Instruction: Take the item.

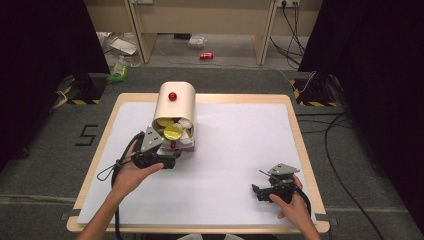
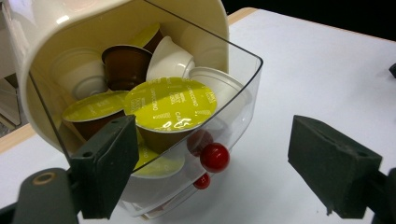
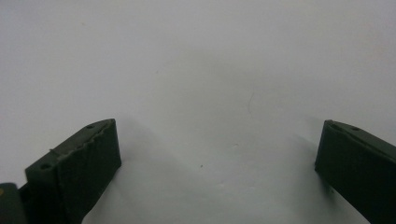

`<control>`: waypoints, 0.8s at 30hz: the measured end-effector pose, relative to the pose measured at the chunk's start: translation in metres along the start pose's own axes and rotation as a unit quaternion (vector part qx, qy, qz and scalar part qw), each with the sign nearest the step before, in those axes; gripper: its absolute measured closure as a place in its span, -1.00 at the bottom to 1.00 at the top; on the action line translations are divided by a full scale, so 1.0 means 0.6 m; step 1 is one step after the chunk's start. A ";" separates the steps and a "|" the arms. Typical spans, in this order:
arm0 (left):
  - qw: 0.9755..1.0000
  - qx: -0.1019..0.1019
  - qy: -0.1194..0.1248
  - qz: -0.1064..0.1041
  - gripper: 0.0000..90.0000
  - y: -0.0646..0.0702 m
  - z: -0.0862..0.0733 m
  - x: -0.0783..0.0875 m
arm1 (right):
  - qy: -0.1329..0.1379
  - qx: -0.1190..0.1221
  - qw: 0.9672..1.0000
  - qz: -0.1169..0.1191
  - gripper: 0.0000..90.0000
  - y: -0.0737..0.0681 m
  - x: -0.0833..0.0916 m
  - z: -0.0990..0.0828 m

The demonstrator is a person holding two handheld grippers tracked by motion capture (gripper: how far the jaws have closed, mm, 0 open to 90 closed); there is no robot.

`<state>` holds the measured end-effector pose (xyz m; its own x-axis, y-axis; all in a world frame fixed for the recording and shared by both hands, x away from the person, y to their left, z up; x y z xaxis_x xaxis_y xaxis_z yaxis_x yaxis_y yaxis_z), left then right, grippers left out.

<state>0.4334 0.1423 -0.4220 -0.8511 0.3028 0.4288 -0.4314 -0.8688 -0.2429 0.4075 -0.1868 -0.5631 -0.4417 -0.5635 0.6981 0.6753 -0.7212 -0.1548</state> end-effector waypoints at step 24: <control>1.000 0.001 0.009 -0.002 -0.63 0.014 -0.012 0.022 | 0.000 0.000 1.000 0.000 -0.99 0.000 0.000 0.000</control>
<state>0.4165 0.1418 -0.4249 -0.8549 0.3133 0.4134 -0.4343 -0.8681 -0.2403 0.4075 -0.1868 -0.5631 -0.4416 -0.5635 0.6982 0.6752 -0.7212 -0.1550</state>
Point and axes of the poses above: each handheld gripper's, and its own axes: x roughly backward along the jaws, z roughly out of its top, y roughly to its right, the point moved 9 cm from there along -x, roughly forward along the jaws, and after that the axes turned 13 degrees about z, right-handed, at the moved point
